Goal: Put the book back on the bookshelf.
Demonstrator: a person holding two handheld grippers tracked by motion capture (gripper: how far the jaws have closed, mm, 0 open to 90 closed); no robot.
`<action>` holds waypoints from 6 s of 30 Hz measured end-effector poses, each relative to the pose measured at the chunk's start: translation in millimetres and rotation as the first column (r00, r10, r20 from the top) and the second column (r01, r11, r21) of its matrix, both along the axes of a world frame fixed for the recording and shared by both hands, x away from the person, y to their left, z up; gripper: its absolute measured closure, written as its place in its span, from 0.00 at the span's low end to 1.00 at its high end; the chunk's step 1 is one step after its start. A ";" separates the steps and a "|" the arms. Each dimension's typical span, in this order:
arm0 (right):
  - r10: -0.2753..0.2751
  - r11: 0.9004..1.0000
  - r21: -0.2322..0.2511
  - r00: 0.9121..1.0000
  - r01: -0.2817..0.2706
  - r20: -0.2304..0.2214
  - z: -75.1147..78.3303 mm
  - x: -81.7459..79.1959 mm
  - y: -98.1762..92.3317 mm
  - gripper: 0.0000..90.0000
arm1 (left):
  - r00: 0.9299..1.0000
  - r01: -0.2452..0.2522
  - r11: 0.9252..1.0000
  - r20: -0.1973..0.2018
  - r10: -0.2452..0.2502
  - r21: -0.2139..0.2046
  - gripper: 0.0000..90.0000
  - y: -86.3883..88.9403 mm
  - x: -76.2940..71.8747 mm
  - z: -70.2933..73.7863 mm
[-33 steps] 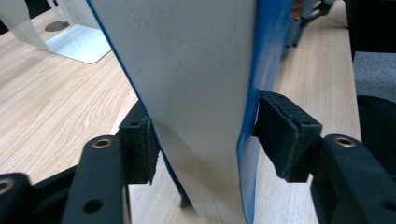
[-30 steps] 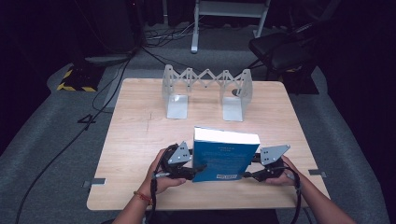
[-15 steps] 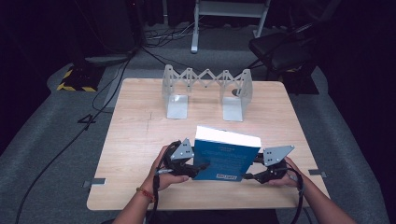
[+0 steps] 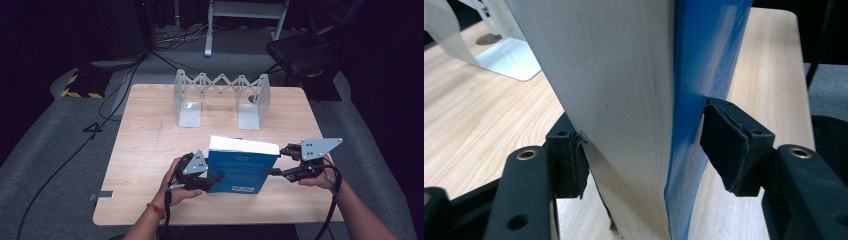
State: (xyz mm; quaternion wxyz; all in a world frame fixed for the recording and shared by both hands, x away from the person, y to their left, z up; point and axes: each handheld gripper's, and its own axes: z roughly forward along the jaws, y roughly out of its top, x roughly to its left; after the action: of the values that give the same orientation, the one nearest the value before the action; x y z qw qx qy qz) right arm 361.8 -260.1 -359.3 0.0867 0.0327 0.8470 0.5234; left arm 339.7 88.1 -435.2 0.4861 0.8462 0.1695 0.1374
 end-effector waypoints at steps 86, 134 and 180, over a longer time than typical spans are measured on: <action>-0.128 0.912 -0.404 0.986 0.074 -0.107 61.6 24.5 45.8 0.68 | 0.998 0.047 0.997 -0.043 -0.049 -0.055 0.40 -30.0 41.4 11.5; -0.565 0.785 -0.348 0.823 0.512 -0.063 80.2 118.6 24.8 0.69 | 0.934 -0.253 0.939 -0.196 0.300 0.231 0.18 94.6 5.9 -68.7; -0.795 0.597 -0.256 0.603 0.760 -0.065 79.4 208.7 60.3 0.68 | 0.945 -0.211 0.950 -0.199 0.259 0.230 0.17 95.4 6.1 -68.8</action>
State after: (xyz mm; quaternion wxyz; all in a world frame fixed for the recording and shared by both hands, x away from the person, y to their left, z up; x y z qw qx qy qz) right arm 570.5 -199.8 -279.9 0.2362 0.4357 0.7998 0.3387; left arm 345.8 183.6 -504.0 0.3536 0.8755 0.3088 0.1142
